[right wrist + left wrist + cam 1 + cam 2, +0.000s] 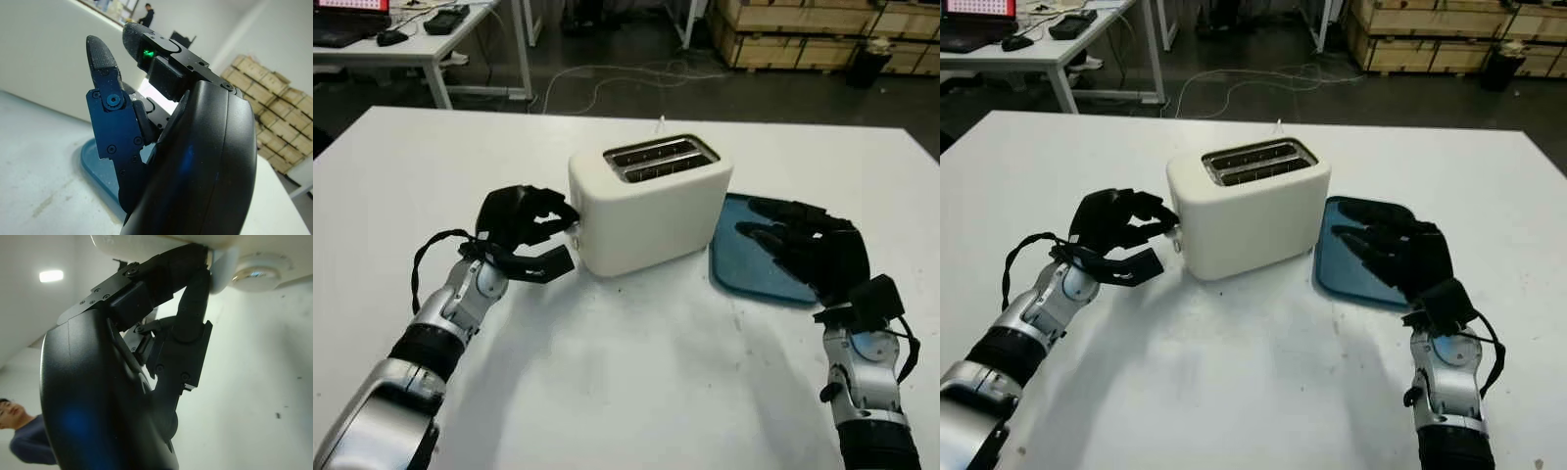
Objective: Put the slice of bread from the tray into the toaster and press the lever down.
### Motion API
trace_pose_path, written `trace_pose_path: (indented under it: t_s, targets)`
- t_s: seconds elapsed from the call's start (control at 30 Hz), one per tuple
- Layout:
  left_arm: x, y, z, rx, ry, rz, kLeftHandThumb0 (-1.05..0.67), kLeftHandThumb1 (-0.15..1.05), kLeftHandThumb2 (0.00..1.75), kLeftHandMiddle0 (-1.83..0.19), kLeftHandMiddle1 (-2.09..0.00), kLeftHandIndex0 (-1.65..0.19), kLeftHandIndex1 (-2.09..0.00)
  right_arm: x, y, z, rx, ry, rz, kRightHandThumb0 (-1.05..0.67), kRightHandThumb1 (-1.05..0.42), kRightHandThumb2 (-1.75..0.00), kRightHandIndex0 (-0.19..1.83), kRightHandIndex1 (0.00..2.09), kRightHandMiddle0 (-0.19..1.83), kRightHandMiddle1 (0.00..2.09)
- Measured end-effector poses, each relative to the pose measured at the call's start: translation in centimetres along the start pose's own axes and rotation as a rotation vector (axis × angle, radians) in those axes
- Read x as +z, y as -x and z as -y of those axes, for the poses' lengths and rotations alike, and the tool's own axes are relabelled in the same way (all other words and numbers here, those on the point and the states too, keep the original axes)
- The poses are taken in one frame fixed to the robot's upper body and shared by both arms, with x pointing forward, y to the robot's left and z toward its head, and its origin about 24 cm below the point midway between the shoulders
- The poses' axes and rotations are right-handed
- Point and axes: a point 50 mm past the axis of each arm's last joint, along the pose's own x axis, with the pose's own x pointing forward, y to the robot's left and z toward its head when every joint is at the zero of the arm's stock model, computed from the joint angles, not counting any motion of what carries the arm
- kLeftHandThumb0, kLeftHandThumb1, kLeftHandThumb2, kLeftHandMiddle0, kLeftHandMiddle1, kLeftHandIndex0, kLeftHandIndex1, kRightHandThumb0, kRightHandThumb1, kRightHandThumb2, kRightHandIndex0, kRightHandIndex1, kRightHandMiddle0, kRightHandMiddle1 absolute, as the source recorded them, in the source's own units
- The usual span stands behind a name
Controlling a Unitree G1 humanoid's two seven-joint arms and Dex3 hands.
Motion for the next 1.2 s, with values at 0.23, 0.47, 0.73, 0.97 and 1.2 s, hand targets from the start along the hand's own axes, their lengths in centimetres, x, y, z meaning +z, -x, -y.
trace_pose_path:
  t_s: [0.23, 0.47, 0.73, 0.97, 1.2]
  targets:
    - [0.8, 2.2, -0.9, -0.014, 0.044, 0.004, -0.35, 0.92, 0.19, -0.81, -1.27, -1.01, -0.46, -0.1, 0.0, -0.1, 0.0, -0.007, -0.01, -0.46, -0.85, 0.0, 1.1, 0.0, 1.03, 0.0]
    - [1.2, 3.2, -1.6, -0.016, 0.056, -0.014, -0.28, 0.92, 0.15, -0.81, -1.35, -0.94, -0.66, -0.3, -0.1, -0.5, -0.001, -0.024, -0.019, -0.48, -0.85, 0.0, 1.11, 0.01, 1.03, 0.0]
    - [1.3, 3.4, -1.9, 0.0, 0.082, -0.03, -0.26, 0.9, 0.15, -0.82, -1.35, -0.9, -0.72, -0.6, -0.3, -0.7, -0.003, -0.039, -0.026, -0.44, -0.85, 0.0, 1.11, 0.01, 1.03, 0.0]
    - [1.6, 3.9, -3.3, 0.073, 0.049, -0.012, -0.26, 0.92, 0.12, -0.8, -1.41, -0.88, -0.77, -0.5, -0.5, -0.7, -0.001, -0.041, -0.022, -0.45, -0.84, 0.0, 1.09, 0.0, 1.01, 0.0]
    - [4.2, 4.3, -6.5, 0.202, 0.043, 0.137, -0.3, 0.92, 0.17, -0.79, -1.44, -0.86, -0.87, 0.1, -1.8, -0.7, 0.016, -0.033, 0.013, -0.44, -0.85, 0.0, 1.09, 0.0, 0.99, 0.0]
